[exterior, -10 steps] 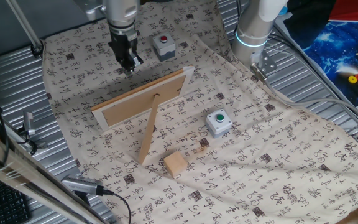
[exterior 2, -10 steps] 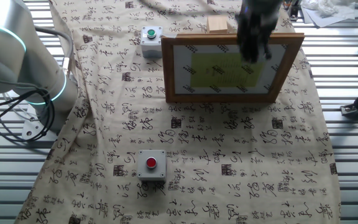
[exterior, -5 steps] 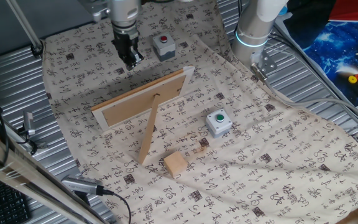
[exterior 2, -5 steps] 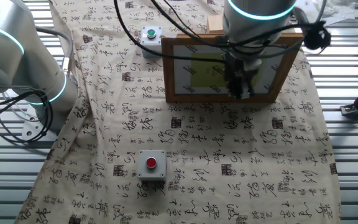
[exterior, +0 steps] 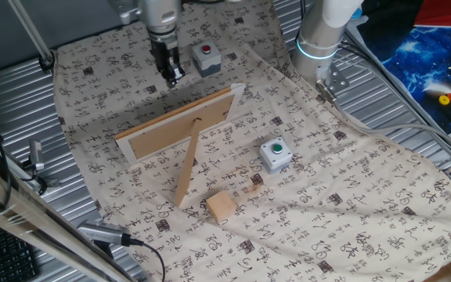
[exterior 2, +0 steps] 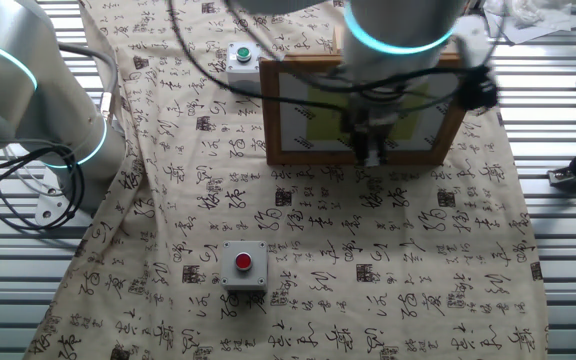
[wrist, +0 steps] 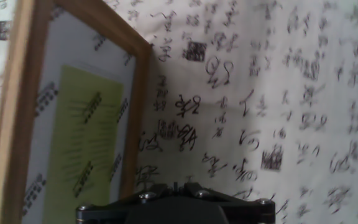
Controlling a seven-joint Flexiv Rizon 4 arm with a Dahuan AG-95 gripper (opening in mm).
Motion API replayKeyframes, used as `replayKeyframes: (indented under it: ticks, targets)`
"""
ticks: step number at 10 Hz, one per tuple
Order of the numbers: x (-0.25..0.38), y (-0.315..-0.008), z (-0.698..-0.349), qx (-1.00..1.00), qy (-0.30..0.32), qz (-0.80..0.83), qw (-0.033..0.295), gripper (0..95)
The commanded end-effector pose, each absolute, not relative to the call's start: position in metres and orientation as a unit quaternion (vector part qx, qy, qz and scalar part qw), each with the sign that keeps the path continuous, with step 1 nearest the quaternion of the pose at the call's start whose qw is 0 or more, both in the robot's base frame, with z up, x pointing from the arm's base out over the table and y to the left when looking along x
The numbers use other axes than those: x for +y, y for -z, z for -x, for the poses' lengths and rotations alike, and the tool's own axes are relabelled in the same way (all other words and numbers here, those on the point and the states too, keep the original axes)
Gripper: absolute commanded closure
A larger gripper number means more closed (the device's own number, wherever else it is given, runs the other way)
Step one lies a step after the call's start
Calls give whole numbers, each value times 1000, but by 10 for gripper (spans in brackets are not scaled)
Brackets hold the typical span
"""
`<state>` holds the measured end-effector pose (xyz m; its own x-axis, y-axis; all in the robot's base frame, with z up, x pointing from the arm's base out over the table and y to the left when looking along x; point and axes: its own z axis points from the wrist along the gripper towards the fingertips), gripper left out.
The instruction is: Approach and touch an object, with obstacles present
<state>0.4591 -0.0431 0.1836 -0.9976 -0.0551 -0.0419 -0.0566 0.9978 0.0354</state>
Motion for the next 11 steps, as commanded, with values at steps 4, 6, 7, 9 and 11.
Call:
replayKeyframes:
  ticks: [4,6,7,9,11]
  targets:
    - [-43,-182,-460,999,-16,24,21,950]
    - [-42,-181,-460,999,-15,27,21,950]
    - [-42,-181,-460,999,-14,31,22,950]
    - [-42,-181,-460,998,-11,50,30,950]
    - [-42,-181,-460,998,-11,50,32,950]
